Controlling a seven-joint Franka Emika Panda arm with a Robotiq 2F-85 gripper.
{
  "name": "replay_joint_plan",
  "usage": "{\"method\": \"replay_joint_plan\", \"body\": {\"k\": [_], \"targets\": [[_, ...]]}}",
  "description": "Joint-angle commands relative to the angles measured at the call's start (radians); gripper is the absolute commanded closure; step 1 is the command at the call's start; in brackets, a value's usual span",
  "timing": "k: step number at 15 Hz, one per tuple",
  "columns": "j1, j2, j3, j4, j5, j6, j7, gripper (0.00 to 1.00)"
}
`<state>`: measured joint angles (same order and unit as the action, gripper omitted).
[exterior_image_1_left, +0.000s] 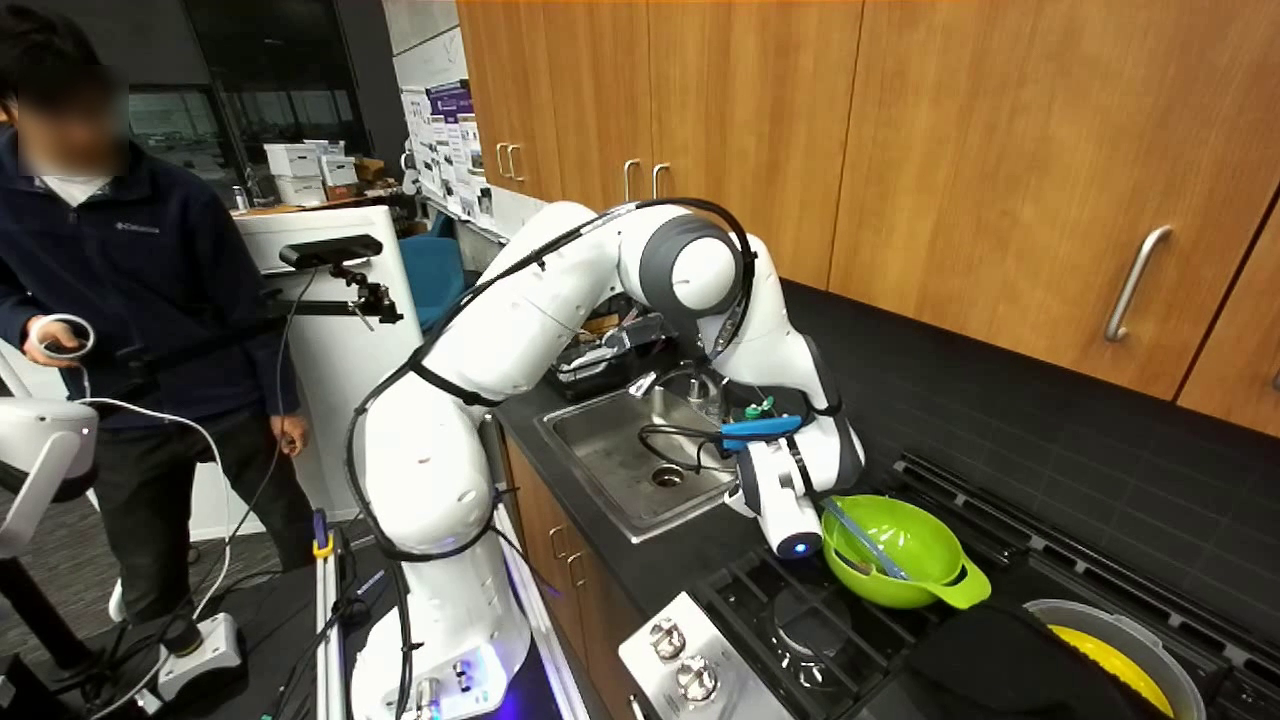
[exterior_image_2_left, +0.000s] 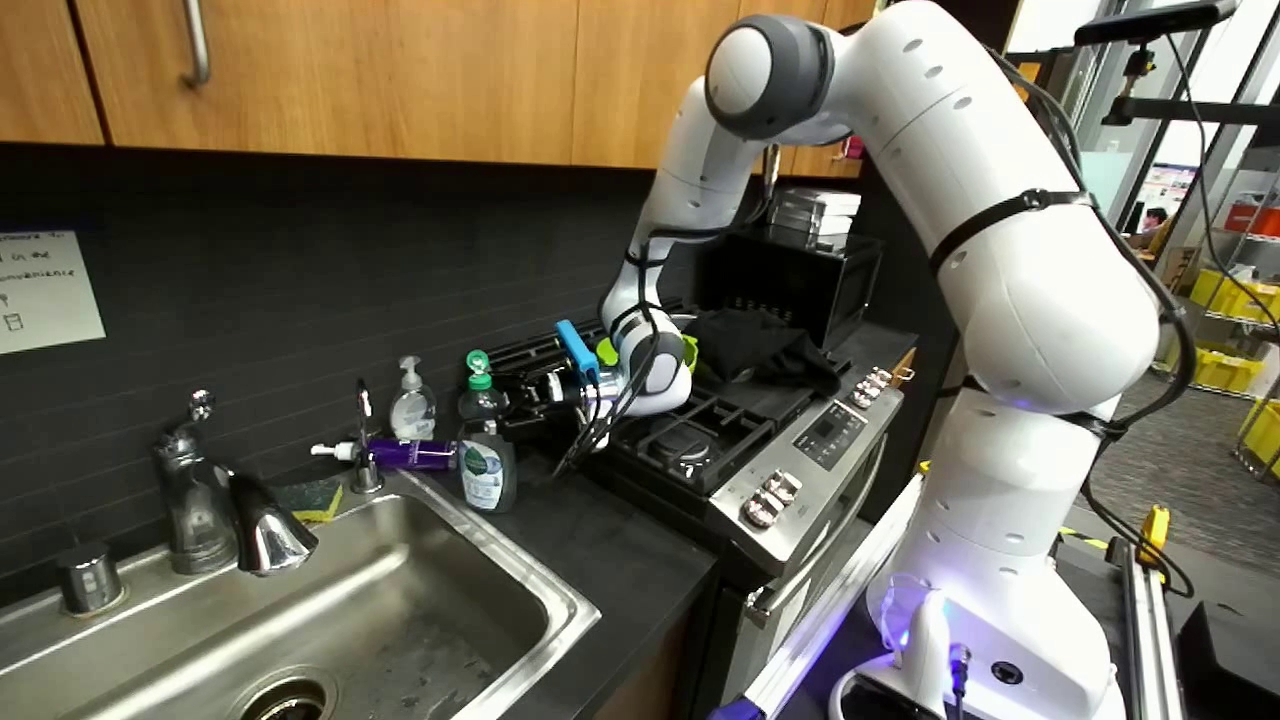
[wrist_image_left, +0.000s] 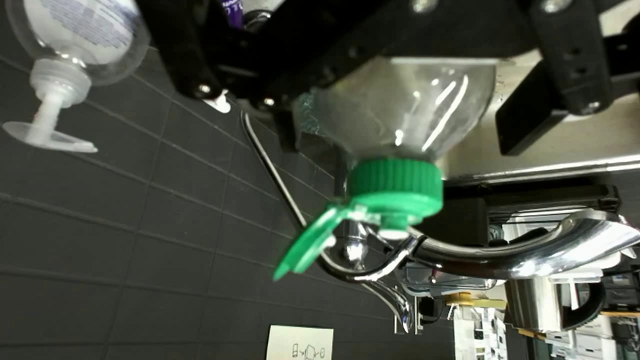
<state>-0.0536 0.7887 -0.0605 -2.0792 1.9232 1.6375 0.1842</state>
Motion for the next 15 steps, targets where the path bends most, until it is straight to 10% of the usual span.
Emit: {"method": "replay_joint_plan", "body": {"k": [1, 7, 15], "targets": [[-0.002, 0.027, 0.000, 0.042, -0.029, -0.007, 0.031, 0.25], [-0.001, 0.030, -0.001, 0.058, -0.035, 0.001, 0.035, 0.60], [-0.002, 0.010, -0.002, 0.043, -0.039, 0.004, 0.018, 0.61]]}}
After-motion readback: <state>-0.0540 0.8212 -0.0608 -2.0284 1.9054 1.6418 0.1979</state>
